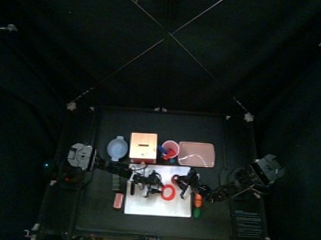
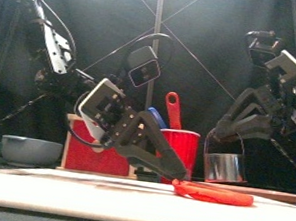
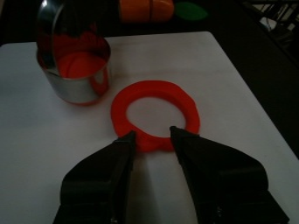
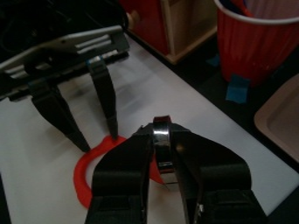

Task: Get the cutter from the drawer then cut the dough then place the extra dough in the bowl
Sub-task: Place the extra dough in the bowl

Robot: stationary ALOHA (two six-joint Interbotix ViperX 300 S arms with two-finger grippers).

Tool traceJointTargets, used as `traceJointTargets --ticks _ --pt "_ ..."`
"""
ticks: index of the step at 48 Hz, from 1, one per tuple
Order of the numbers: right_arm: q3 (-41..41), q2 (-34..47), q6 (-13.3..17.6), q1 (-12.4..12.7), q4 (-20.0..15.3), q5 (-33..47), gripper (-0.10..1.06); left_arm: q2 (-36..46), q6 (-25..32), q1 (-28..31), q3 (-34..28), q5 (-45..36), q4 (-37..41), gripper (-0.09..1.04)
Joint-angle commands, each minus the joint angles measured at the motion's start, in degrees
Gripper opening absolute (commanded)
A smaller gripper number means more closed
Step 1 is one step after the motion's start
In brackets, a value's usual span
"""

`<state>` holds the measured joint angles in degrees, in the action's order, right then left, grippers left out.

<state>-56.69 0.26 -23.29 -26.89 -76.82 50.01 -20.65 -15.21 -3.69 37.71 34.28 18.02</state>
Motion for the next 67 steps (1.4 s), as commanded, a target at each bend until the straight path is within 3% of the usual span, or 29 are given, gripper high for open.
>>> traceJointTargets --ticks 1,11,30,39,45,55,67 --pt "0.09 -1.05 0.00 0.26 0.44 -0.26 0.66 3.43 0.00 -0.35 -0.35 -2.02 0.62 0.78" --pt "-0.79 -1.05 0.18 0.35 0.44 -0.62 0.75 4.22 0.18 -0.70 -1.49 -5.80 0.97 0.78" --pt "-1.23 -1.32 -0.44 0.26 0.79 -2.29 0.76 2.55 6.15 -0.88 -7.12 -15.38 0.35 0.78" --pt "-1.67 -2.29 -0.26 0.35 2.72 -2.29 0.83 -0.44 6.06 -0.79 -11.60 -23.38 0.26 0.78" --pt "-2.02 -2.90 -0.35 0.35 2.90 -2.29 0.90 -1.05 6.06 -0.62 -12.92 -24.52 0.26 0.78" --pt "-2.64 -4.39 -0.18 -0.09 5.36 -2.37 0.91 -1.58 5.98 -0.62 -13.27 -26.02 0.09 0.76" --pt "-3.34 -5.80 -0.26 -0.09 6.24 -2.37 0.91 -2.20 5.98 -0.70 -13.27 -26.02 -0.97 0.63"
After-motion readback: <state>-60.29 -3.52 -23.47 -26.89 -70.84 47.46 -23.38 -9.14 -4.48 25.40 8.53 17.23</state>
